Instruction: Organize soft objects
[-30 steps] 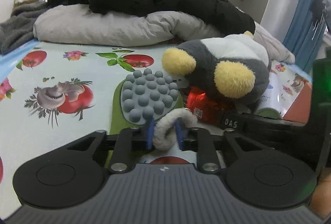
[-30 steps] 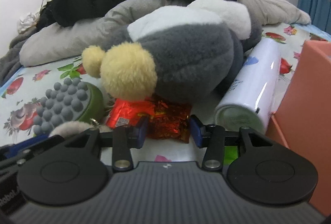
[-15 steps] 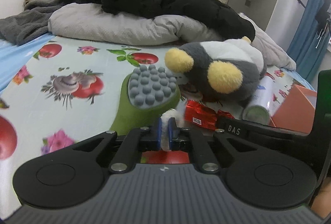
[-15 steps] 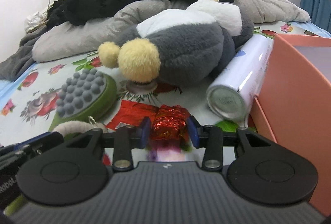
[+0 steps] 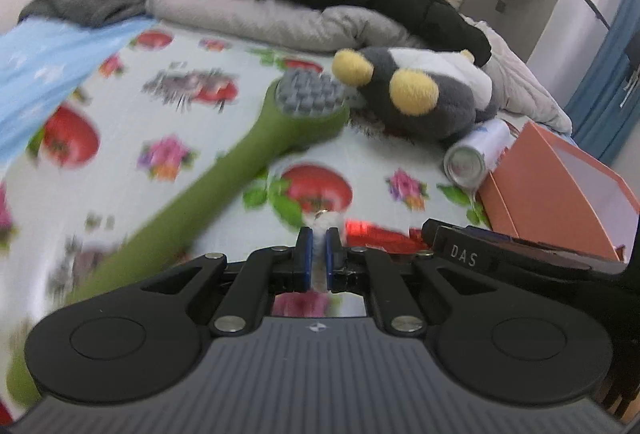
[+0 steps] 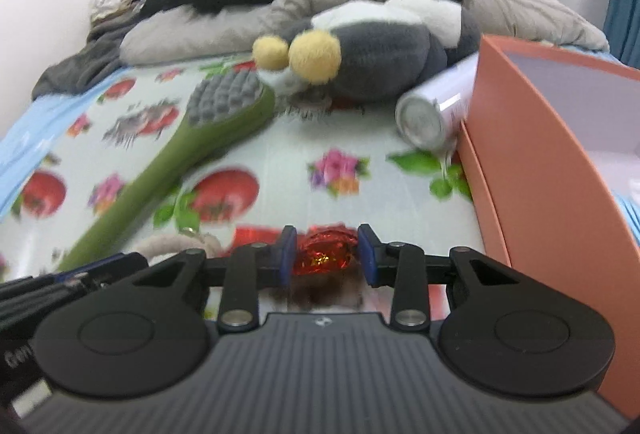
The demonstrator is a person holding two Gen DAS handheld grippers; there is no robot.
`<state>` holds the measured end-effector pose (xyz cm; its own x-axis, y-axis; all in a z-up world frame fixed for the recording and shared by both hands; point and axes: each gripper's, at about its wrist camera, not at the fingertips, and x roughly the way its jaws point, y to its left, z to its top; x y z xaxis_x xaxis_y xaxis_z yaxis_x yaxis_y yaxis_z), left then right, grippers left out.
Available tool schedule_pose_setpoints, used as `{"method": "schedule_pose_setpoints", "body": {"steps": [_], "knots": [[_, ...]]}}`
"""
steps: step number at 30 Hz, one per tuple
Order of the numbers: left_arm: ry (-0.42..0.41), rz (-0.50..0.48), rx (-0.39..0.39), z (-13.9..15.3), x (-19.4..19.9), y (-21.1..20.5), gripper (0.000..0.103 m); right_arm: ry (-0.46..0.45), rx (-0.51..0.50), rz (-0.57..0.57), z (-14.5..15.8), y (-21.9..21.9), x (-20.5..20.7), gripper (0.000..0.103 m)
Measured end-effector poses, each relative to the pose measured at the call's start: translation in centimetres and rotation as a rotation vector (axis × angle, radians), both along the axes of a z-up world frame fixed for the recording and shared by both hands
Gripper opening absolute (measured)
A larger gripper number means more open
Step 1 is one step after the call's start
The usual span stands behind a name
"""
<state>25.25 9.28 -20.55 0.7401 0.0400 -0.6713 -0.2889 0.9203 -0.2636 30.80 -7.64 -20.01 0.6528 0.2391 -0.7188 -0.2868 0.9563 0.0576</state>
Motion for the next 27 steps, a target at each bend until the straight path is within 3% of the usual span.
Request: {"method": "schedule_pose_setpoints", "body": {"steps": [10, 11, 12, 17, 18, 21, 23, 27], "knots": [[0.065, 0.105, -0.115, -0.8, -8.3, 0.5, 0.008, 0.048, -0.044, 0.077, 0.1, -2.8, -6.7, 0.033], [0.073, 0.108, -0.118, -1.0, -8.9, 0.6, 0.008, 0.055, -0.049, 0.086, 0.1, -3.0, -7.5, 0.018], [0.081, 0.104, -0.122, -1.1, -9.4, 0.7, 0.008, 0.065, -0.053, 0.091, 0.0, -3.2, -8.0, 0.015], [0.109, 0.039, -0.163, -1.7, -11.2, 1.1, 0.010, 0.099, -0.025, 0.082, 0.1, -4.1, -9.6, 0.019], [0.111, 0.031, -0.163, -1.8, -11.3, 1.1, 0.017, 0.104, -0.008, 0.072, 0.2, -4.3, -9.6, 0.020], [0.115, 0.008, -0.136, -1.8, -11.3, 0.9, 0.057, 0.094, 0.003, 0.059, 0.5, -4.2, -9.0, 0.028], [0.094, -0.014, -0.117, -1.5, -11.3, 0.6, 0.060, 0.083, 0.003, 0.054, 0.5, -4.0, -8.4, 0.048], [0.087, -0.083, -0.063, -1.5, -10.7, -0.4, 0.065, 0.077, -0.005, 0.056, 0.0, -3.4, -7.1, 0.049]]}}
